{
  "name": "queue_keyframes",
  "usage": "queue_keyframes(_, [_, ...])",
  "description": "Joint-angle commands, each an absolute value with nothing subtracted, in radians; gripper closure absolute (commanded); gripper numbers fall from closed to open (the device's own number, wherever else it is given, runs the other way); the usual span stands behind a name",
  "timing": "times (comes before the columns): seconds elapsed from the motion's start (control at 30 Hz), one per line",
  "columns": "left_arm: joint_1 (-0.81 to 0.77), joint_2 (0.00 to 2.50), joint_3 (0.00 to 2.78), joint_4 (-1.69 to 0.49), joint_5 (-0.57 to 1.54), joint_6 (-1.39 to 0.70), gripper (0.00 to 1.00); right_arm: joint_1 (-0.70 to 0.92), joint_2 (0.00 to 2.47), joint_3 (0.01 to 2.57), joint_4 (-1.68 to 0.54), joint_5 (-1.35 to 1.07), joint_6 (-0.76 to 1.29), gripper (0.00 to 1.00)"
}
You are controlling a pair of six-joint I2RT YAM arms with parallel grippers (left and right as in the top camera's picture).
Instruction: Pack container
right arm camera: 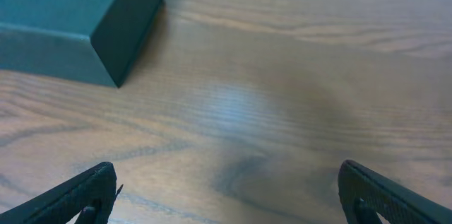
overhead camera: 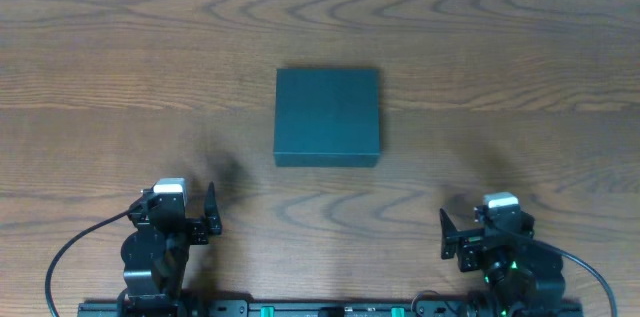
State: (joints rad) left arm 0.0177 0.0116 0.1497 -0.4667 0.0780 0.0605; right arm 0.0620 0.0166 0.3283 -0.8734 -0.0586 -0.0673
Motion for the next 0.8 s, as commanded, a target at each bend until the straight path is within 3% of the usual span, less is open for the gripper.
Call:
queue_keyframes(0.0, [0.022, 0.005, 0.132, -0.466, 0.070, 0.075, 0.05, 0.057, 0.006, 0.293, -0.871, -0.049, -0.084, 0.01])
queue_keyframes(0.77, [0.022, 0.005, 0.132, -0.466, 0.070, 0.075, 0.04, 0.057, 0.007, 0.195, -0.858, -0.053, -0.084, 0.01])
